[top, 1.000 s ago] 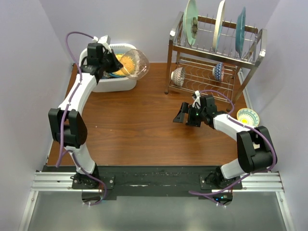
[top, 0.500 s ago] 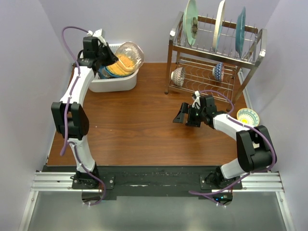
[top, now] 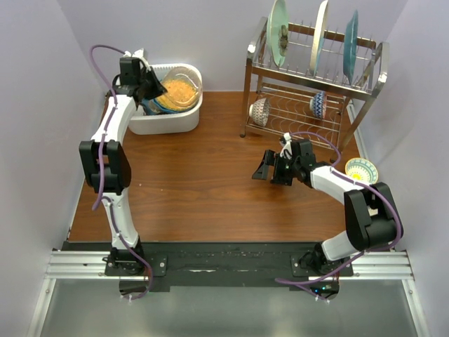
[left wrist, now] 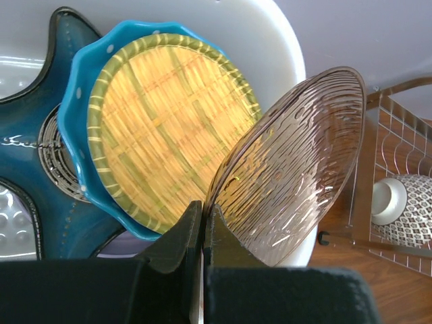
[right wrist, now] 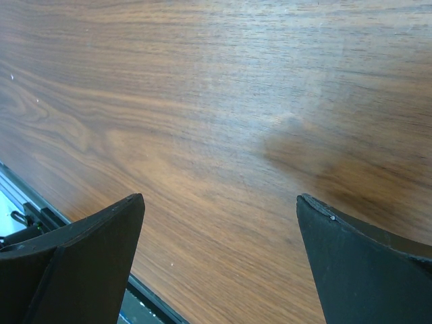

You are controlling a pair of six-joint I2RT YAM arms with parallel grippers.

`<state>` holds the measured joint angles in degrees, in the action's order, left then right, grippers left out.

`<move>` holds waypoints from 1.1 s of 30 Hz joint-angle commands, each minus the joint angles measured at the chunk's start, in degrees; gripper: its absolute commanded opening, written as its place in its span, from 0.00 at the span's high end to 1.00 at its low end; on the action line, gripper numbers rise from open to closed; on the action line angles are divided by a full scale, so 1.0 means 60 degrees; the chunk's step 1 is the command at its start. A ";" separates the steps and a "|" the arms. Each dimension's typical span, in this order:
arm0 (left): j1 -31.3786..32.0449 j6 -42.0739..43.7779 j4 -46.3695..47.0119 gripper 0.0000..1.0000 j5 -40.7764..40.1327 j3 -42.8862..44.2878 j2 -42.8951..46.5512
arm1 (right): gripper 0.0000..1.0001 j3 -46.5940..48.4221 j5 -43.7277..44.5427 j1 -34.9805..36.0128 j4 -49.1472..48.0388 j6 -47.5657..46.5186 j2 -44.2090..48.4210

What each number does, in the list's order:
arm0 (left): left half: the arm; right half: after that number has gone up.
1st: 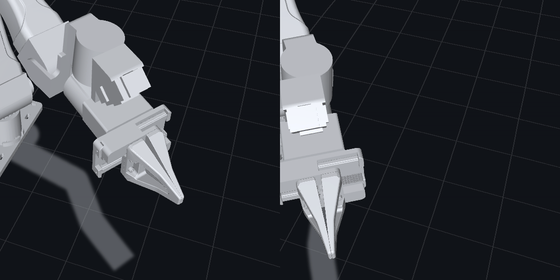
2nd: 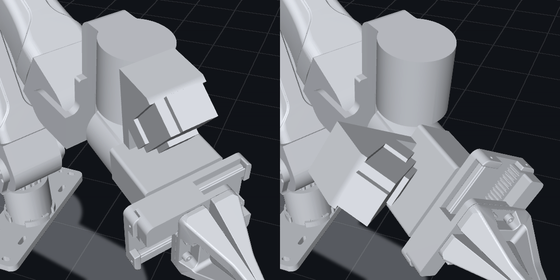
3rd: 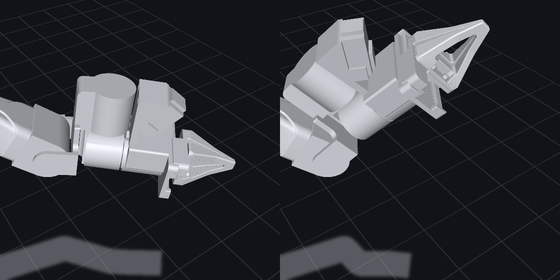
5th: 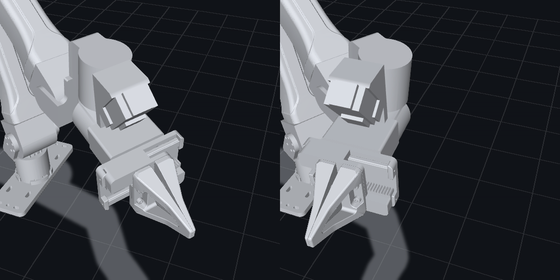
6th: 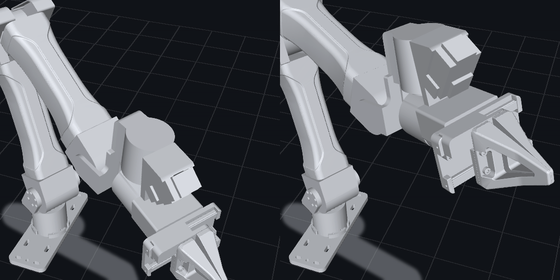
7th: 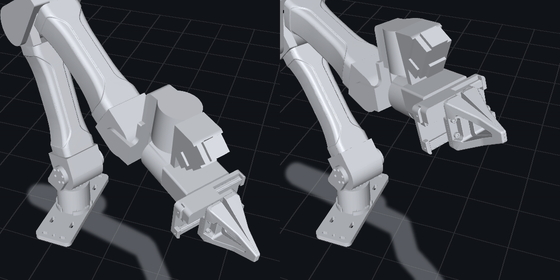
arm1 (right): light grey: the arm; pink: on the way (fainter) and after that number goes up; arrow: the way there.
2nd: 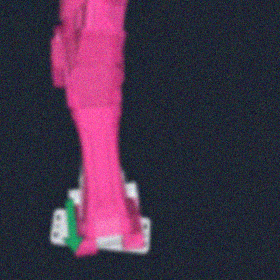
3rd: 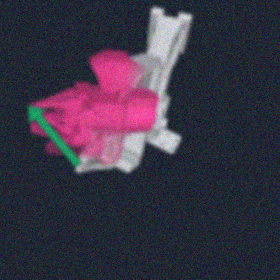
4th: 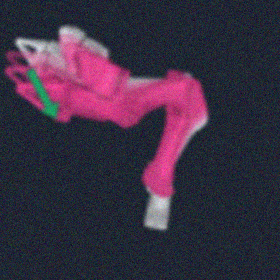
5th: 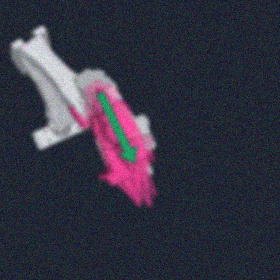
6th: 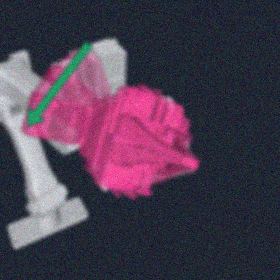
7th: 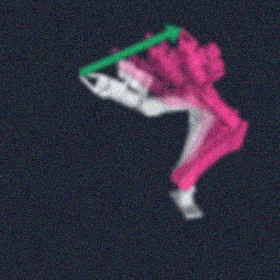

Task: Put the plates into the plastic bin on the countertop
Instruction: Place the plate in the plastic bin.

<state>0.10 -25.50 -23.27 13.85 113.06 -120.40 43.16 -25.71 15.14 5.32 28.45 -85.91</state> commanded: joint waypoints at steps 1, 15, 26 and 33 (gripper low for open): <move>-0.0426 -0.0467 0.0478 1.00 0.0109 0.0581 -0.0104 | 0.01 0.0029 -0.0182 0.0026 -0.0140 -0.0112 0.0065; -0.0705 -0.0643 0.0508 0.53 0.0314 0.0801 -0.0749 | 0.01 0.0044 -0.0065 0.0041 -0.0037 -0.0185 0.0153; -0.0792 -0.0716 0.0728 0.04 0.0036 0.0480 0.0142 | 0.01 0.0190 -0.0050 0.0041 0.0065 -0.0244 0.0080; -0.0822 -0.0716 0.1080 0.00 0.0167 -0.0033 0.0789 | 0.01 0.0249 -0.0080 0.0041 0.0065 -0.0244 0.0021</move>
<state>-4.12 -29.50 -20.78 14.50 113.51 -121.30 43.16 -25.67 15.14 5.72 27.99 -85.91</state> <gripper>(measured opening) 0.996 0.986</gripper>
